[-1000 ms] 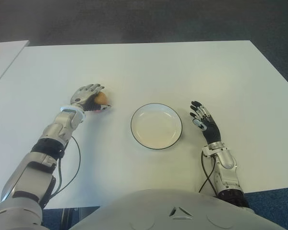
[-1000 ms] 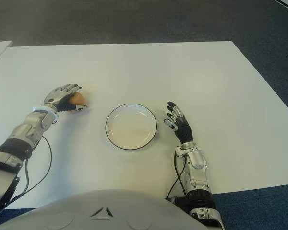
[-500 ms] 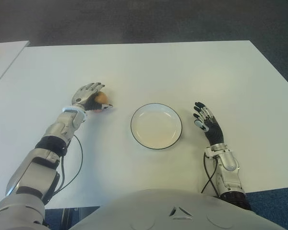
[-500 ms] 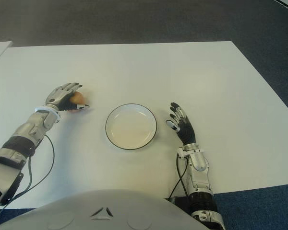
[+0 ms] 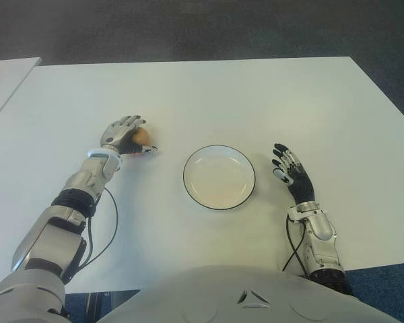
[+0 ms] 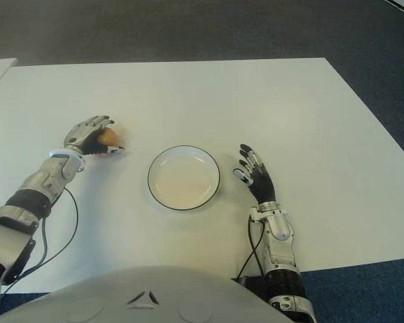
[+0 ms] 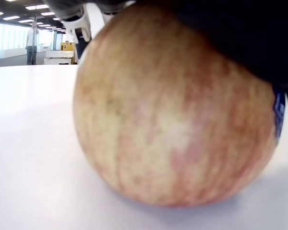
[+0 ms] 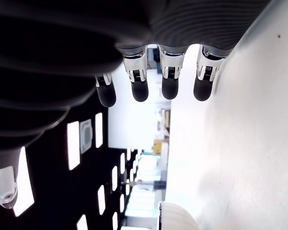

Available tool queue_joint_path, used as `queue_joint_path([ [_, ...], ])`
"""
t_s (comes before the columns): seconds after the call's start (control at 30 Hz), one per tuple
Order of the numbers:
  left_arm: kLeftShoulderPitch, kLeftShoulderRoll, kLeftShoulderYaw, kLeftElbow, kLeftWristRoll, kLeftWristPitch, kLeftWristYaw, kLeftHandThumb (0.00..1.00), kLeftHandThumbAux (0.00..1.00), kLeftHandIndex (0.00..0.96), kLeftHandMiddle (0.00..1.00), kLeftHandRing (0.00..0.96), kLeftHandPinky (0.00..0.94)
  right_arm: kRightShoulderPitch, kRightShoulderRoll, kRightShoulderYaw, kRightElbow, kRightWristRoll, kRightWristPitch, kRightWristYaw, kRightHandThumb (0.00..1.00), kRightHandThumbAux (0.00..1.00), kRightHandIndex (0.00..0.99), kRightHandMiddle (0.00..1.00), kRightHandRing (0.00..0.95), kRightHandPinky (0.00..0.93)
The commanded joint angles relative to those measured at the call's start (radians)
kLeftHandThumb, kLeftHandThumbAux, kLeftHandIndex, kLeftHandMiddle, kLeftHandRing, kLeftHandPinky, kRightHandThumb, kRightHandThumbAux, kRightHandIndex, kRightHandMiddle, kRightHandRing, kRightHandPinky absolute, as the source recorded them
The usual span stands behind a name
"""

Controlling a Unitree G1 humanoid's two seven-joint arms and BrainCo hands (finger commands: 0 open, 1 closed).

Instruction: Put the apples into the plate.

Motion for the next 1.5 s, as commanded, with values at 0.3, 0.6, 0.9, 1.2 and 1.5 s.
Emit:
queue_joint_path([
  [0.3,-0.023,-0.074,-0.073,0.182,0.010,0.056,0.046,0.733,0.690,0.440,0.725,0.720,0.756,0.050,0.004,-0.001,0.075,0.004,0.059,0.005,0.100,0.520,0.105,0.068,0.020,0.021],
  [0.6,0.013,-0.058,-0.036,0.062,-0.061,0.076,-0.035,0.744,0.697,0.443,0.792,0.795,0.803,0.040,0.005,-0.007,0.085,0.017,0.076,0.008,0.113,0.533,0.102,0.065,0.020,0.034],
  [0.9,0.009,-0.055,-0.033,0.046,-0.082,0.081,-0.041,0.745,0.698,0.443,0.804,0.811,0.801,0.029,0.013,-0.009,0.098,0.028,0.073,0.010,0.116,0.534,0.104,0.064,0.020,0.032],
  [1.2,0.012,-0.047,-0.030,0.026,-0.085,0.081,-0.031,0.746,0.698,0.443,0.798,0.807,0.794,0.025,0.018,-0.008,0.108,0.043,0.069,0.016,0.127,0.529,0.102,0.063,0.017,0.020],
  [1.5,0.071,0.067,0.082,-0.374,-0.117,0.182,-0.178,0.746,0.698,0.443,0.790,0.796,0.787,0.029,0.015,-0.008,0.101,0.039,0.072,0.012,0.129,0.524,0.116,0.063,0.018,0.033],
])
